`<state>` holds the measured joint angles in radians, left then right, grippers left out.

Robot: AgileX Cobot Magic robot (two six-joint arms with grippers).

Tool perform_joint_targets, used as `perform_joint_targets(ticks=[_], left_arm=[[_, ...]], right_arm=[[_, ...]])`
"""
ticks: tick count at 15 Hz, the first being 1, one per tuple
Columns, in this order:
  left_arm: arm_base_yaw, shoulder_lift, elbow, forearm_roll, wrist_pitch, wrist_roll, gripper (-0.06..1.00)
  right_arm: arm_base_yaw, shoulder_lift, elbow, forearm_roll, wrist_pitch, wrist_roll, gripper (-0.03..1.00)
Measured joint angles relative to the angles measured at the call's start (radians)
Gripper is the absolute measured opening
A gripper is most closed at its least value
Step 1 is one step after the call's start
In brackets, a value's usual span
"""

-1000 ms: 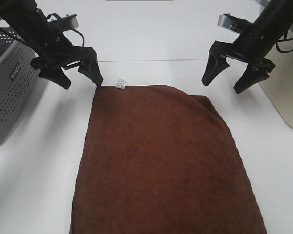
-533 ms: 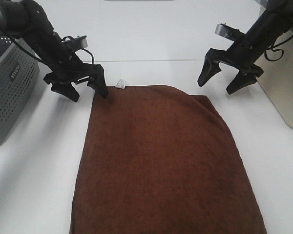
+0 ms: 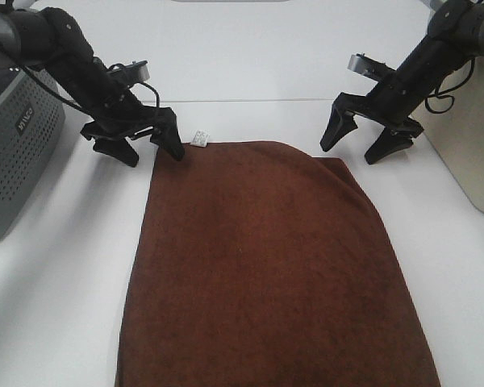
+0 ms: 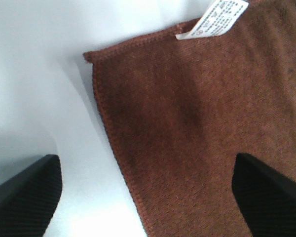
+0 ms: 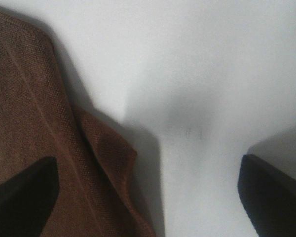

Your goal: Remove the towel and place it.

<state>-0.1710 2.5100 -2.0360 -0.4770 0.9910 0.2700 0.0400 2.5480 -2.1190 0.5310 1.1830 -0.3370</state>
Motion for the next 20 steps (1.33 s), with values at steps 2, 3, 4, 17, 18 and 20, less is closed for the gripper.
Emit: perform_joint_targets(ticks=[2,3,4,17,18,20], left_arm=[[0.000,0.000,0.000,0.000,0.000,0.000,0.86],[0.000,0.000,0.000,0.000,0.000,0.000,0.86],[0.000,0.000,0.000,0.000,0.000,0.000,0.86],[-0.066,0.012,0.000,-0.079,-0.054,0.000,0.81],[-0.074,0.012,0.000,-0.079,-0.057,0.000,0.77],[-0.074,0.015,0.000,-0.078,-0.057,-0.004,0.70]], right_arm=[[0.000,0.001,-0.001,0.002,0.001,0.000,0.94],[0.000,0.001,-0.001,0.003,0.001,0.000,0.94],[0.000,0.001,-0.001,0.003,0.004,0.000,0.94],[0.100,0.004,-0.001,-0.040,-0.044,0.028,0.73],[0.100,0.006,-0.001,-0.051,-0.046,0.028,0.67],[0.100,0.009,-0.001,-0.075,-0.046,0.034,0.58]])
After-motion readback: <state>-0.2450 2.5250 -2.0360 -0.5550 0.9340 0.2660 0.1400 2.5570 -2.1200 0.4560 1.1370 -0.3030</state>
